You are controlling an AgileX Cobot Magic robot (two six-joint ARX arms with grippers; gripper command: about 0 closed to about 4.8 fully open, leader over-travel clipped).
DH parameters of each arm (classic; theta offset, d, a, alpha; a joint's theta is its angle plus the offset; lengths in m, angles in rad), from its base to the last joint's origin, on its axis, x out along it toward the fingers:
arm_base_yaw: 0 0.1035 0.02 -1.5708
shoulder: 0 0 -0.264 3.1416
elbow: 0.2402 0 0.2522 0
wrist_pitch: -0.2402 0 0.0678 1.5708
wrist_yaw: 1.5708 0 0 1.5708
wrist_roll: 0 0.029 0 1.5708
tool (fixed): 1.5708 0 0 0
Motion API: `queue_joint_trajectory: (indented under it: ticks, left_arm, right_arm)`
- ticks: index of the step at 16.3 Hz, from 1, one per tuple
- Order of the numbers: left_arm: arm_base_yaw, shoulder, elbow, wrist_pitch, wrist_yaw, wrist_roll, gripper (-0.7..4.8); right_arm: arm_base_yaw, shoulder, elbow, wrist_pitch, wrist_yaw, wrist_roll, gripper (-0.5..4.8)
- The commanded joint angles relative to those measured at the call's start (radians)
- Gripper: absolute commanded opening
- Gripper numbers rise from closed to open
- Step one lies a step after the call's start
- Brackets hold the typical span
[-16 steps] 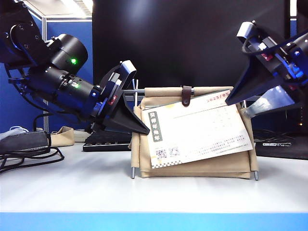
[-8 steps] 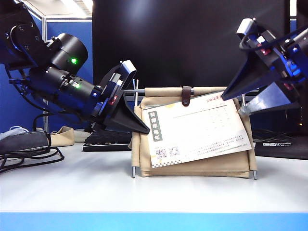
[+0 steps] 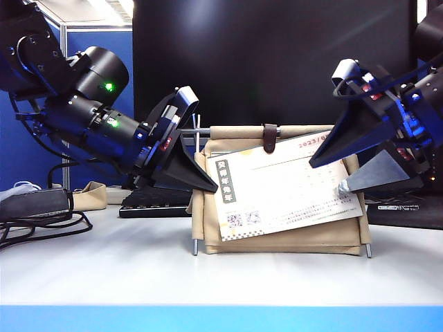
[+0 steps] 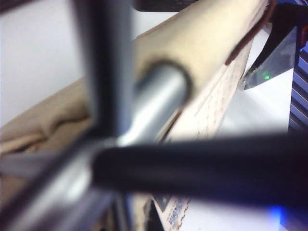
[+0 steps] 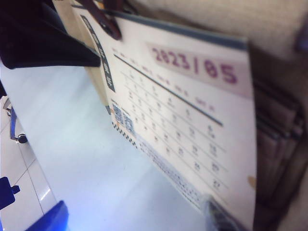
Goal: Turn one page of the calendar.
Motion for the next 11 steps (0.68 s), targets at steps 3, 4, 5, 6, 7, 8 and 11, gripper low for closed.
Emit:
queue_joint_trajectory:
  ticks: [3,4,5,6,7,8,11]
  left_arm:
    - [-0.016,-0.001,0.000,-0.002,-0.014,0.001,-0.06]
    - [-0.016,-0.001,0.000,-0.005,-0.014,0.001,-0.06]
    - [-0.016,-0.001,0.000,-0.007,-0.014,0.001,-0.06]
    - [-0.016,-0.001,0.000,-0.007,-0.014,0.001,-0.06]
    - [-0.016,-0.001,0.000,-0.006,-0.014,0.001,-0.06]
    - [-0.016,-0.001,0.000,-0.006,-0.014,0.001,-0.06]
    - [-0.016,-0.001,0.000,-0.005,-0.014,0.001,-0.06]
  right_arm:
    - [0.023,-0.028,0.003,0.007,0.082,-0.020,3.55]
    - [0.018,-0.070,0.003,0.002,0.151,-0.057,3.56]
    - [0.012,-0.102,0.003,0.004,0.159,-0.062,3.56]
    - [0.006,-0.136,0.003,0.003,0.160,-0.063,3.56]
    - [0.000,-0.166,0.003,0.002,0.171,-0.062,3.55]
    - [-0.003,-0.219,0.002,-0.008,0.197,-0.063,3.55]
    - [-0.003,-0.261,0.002,-0.012,0.164,-0.057,3.55]
